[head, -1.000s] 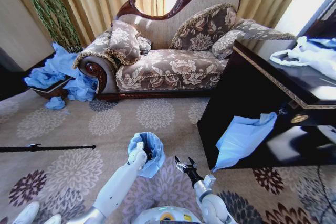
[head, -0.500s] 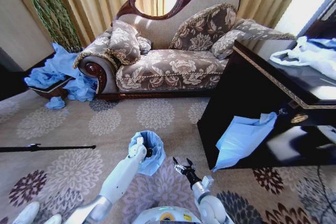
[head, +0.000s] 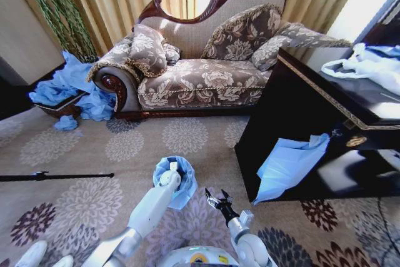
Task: Place a garbage bag over the trash bin.
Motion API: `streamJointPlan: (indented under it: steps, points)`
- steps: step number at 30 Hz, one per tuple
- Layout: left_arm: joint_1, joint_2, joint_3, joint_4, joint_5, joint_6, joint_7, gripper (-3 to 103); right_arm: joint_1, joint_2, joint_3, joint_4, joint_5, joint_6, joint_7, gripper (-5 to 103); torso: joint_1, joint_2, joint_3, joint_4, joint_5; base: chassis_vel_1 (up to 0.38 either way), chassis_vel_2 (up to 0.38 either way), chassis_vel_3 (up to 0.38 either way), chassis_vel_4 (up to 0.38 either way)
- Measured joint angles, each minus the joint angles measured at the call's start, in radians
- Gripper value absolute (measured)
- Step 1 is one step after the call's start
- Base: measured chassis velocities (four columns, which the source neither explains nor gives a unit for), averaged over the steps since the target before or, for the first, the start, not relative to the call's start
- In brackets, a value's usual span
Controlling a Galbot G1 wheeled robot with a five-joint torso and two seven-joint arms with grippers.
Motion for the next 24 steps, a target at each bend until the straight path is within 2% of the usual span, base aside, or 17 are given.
streamJointPlan:
  steps: [8,18,24]
  points:
    - [0.04,0.015,-0.003,-0.018,-0.005,0.001,-0.028,0,0.002,0.0,0.002,-0.004,0.001,0.002,-0.001,100,0.0,0.0,0.0,0.0,-0.0002,0.0,0.0,0.0,0.0]
    - [-0.022,-0.013,-0.035,0.039,0.002,-0.067,-0.06,0,0.002,0.0,0.0,-0.011,-0.001,0.004,-0.006,100,0.0,0.0,0.0,-0.0001,-0.0002,0.0,0.0,0.0,0.0]
    - [-0.034,-0.018,-0.042,0.01,0.011,-0.084,-0.063,0,-0.002,-0.001,0.0,-0.008,-0.005,0.004,-0.008,100,0.0,0.0,0.0,0.0,-0.0002,0.0,0.0,0.0,0.0]
